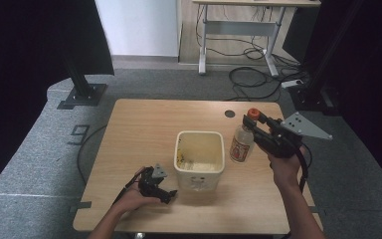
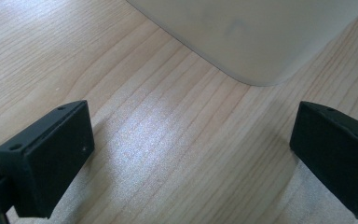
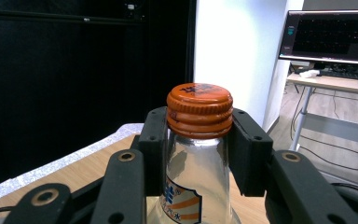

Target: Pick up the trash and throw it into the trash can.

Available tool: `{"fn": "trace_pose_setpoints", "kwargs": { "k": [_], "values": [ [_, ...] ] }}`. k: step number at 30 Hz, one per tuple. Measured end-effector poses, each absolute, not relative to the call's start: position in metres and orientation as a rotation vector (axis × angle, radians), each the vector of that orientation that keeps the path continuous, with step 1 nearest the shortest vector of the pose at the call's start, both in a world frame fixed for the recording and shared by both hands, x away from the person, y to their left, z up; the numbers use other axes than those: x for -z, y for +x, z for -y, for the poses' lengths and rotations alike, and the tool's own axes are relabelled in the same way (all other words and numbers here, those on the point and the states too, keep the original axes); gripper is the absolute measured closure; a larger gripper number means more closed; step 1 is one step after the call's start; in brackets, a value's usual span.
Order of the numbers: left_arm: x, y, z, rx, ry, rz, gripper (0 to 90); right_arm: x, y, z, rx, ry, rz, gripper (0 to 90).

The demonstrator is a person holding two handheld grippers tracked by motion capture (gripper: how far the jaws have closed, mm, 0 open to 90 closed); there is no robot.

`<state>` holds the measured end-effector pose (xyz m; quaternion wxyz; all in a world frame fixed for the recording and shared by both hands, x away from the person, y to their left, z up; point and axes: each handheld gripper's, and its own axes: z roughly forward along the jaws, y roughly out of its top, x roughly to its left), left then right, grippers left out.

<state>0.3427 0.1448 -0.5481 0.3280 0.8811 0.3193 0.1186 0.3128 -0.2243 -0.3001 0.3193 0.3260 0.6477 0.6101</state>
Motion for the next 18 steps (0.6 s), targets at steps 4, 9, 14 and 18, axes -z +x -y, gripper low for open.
{"fn": "trace_pose_setpoints", "kwargs": {
  "k": [4,9,14,18],
  "values": [
    [0.548,0.343,-0.145,-0.312,2.307,-0.836,0.0,0.298,0.313,0.221,-1.612,0.853,-1.706,61.6],
    [0.548,0.343,-0.145,-0.312,2.306,-0.837,0.0,0.297,0.315,0.214,-1.616,0.848,-1.716,61.6],
    [0.548,0.342,-0.144,-0.312,2.305,-0.839,0.0,0.296,0.317,0.207,-1.616,0.843,-1.727,61.7],
    [0.548,0.342,-0.144,-0.312,2.305,-0.839,0.0,0.296,0.319,0.201,-1.619,0.837,-1.735,61.7]
  ]
}}
